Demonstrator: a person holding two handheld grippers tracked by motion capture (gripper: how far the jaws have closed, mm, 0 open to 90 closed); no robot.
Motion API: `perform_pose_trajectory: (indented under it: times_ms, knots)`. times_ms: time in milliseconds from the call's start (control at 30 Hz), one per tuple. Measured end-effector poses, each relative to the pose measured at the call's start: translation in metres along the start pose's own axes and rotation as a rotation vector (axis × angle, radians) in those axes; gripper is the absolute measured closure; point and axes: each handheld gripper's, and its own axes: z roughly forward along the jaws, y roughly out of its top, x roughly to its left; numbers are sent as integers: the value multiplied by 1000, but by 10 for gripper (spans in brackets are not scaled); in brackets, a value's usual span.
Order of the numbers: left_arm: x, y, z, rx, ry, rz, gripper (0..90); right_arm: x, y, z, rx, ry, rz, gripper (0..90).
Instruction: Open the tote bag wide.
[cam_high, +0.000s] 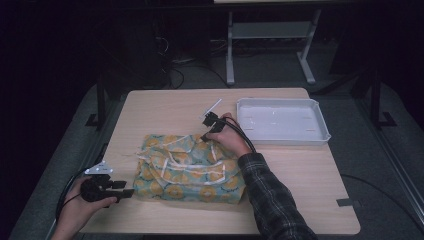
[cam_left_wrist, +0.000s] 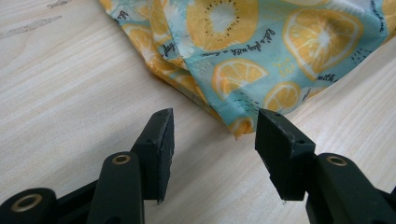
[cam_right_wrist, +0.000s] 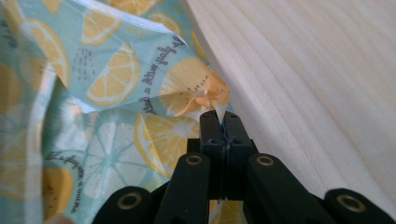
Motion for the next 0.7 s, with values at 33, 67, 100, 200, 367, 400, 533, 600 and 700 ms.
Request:
perform_pose_trajectory:
  times_ms: [33,67,100,200,367,400,533,600,700]
  knots:
    - [0,1,0,-1,-2,1,470,-1,-2,3,6,2,2,882]
    - [0,1,0,-1,-2,1,470,-1,-2,3,6,2,2,882]
    - [-1,1,0,-2,-7,-3,470,0,-3,2,1,13,4,860]
    - [0,2,-1,-7,-15,-12,471,2,-3,-6,-13,22,-2,755]
    - [-1,6,-5,-25,-20,-19,475,8,0,-28,-81,-10,-38,614]
    - [0,7,-7,-24,-17,-13,475,10,1,-36,-97,-10,-37,588]
    - [-2,14,-12,-34,-19,2,485,16,-3,-60,-117,-19,-35,556]
    - [-3,19,-12,-35,-21,12,485,17,-7,-69,-119,-29,-64,551]
    - [-6,28,-14,-43,-27,28,487,21,-15,-82,-128,-23,-72,557]
